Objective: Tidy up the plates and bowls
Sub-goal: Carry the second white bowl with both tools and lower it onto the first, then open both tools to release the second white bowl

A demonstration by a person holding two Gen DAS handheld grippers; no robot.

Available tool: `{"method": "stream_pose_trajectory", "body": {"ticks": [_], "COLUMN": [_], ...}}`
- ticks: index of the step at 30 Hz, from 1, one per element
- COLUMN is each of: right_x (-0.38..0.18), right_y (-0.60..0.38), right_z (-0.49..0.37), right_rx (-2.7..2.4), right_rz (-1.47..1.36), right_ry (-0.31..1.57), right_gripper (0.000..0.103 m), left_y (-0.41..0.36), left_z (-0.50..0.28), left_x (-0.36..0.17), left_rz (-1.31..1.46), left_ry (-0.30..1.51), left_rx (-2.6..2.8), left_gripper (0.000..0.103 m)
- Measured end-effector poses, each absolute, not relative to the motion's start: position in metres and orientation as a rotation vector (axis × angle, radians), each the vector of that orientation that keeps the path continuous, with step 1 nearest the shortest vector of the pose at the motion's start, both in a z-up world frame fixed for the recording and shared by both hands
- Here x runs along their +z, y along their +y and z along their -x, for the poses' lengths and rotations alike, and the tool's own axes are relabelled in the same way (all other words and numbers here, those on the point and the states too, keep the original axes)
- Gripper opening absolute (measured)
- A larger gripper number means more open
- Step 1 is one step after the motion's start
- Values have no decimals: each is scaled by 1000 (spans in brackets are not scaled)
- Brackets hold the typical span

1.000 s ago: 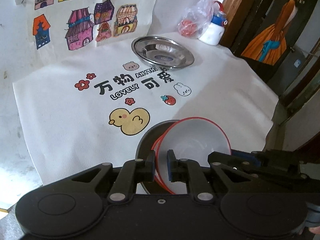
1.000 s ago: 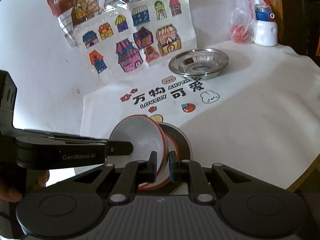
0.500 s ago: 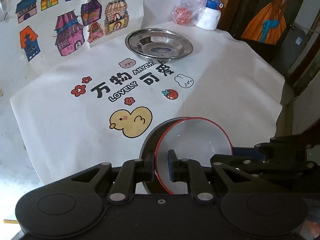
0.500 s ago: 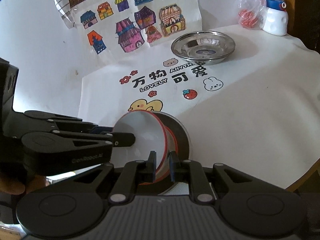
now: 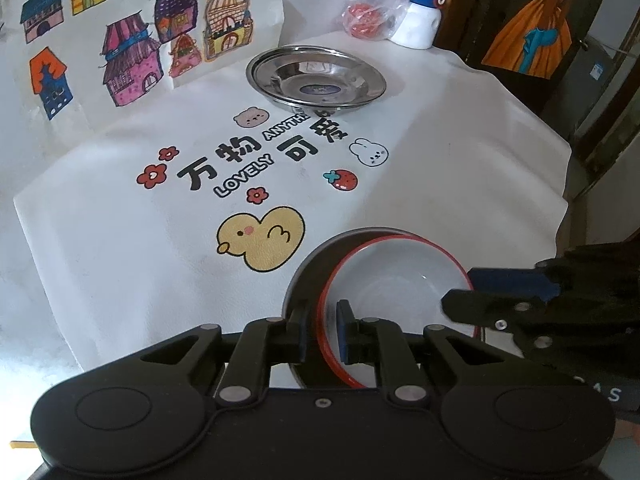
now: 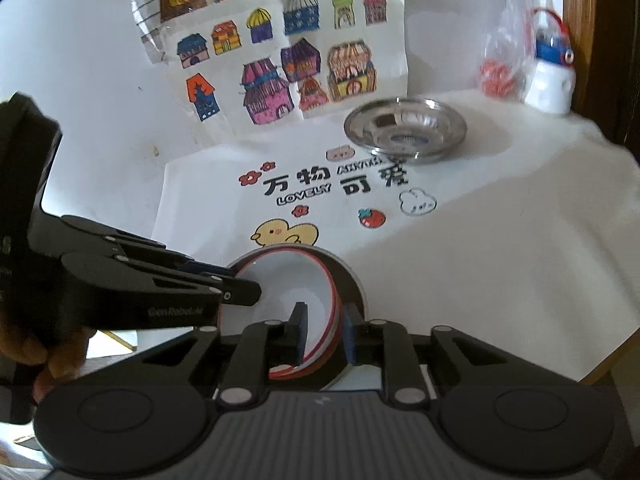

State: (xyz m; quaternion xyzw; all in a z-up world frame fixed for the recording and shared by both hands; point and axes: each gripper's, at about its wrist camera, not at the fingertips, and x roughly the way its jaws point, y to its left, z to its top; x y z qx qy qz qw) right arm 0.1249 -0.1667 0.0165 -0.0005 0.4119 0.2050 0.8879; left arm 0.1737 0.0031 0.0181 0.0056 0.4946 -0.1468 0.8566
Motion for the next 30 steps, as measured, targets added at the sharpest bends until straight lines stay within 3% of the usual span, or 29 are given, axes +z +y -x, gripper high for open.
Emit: {"method": "stream_pose_trajectory", "body": {"ticks": [13,16,18,22,24,26,30], "right_x": [6,4,3,9,12,16,21], "right_y": [-174,-184,-189,-196,-197,-197,-200], "right_z": [-124,-119,-114,-101,-95,-87,-74], "right_rx": [450,474,470,445,429,415,397], "right_rz": [-52,-105,-134,-156,-150,-147,-152], "right_ry": [826,787,749,657,609,556,463], "right_gripper": [15,20,34,54,73,86,103], "left_y": [23,30,34,43,46,47,46], "left_z": [-165,-160,-154,-145,-141,-136,-125], "left_x": [28,32,35,40,42,43,45], "left_rz": [103,137,156,211,223,221,201], "left_ry": [976,936,886,793,753,718,644], "left_rx": [-336,-334,-328,-309,-292,-273,-237], "left_gripper": [22,35,46,55,61,66,82]}}
